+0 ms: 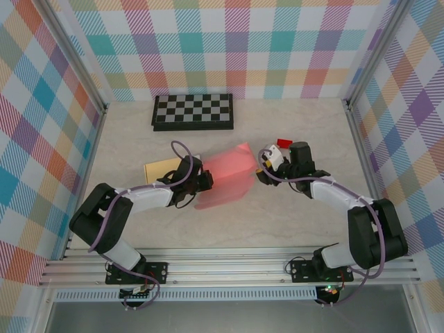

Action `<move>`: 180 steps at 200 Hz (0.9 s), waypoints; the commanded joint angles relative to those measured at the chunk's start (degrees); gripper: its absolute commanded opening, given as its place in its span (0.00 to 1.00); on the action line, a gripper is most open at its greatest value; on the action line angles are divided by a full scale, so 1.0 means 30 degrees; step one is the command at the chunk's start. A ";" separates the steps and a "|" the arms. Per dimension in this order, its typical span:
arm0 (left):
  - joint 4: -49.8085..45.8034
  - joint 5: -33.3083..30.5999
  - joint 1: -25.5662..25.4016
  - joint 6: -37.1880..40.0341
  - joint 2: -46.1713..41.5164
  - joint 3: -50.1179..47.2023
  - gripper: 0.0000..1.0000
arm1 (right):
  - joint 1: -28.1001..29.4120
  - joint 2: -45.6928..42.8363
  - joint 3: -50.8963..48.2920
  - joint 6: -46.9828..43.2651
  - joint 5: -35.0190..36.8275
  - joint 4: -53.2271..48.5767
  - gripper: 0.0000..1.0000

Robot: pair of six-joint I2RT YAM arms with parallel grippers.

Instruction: Fold the paper box

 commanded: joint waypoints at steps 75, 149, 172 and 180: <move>0.1208 0.1632 -0.1289 0.0046 0.1611 0.0706 0.00 | 0.3269 0.0241 0.1084 0.8182 0.5050 0.4089 0.48; 0.0097 0.0178 -0.1463 0.1553 0.1023 0.0750 0.00 | 0.3014 0.0317 0.2461 0.6787 0.5484 -0.1268 0.52; -0.0387 -0.0497 -0.1311 0.2660 0.0708 0.0734 0.00 | 0.1368 -0.1116 0.2742 0.4829 0.2643 -0.3524 0.54; -0.0432 -0.0688 -0.1226 0.3025 0.0613 0.0702 0.00 | 0.0773 -0.1498 0.3060 0.3767 0.1525 -0.4749 0.54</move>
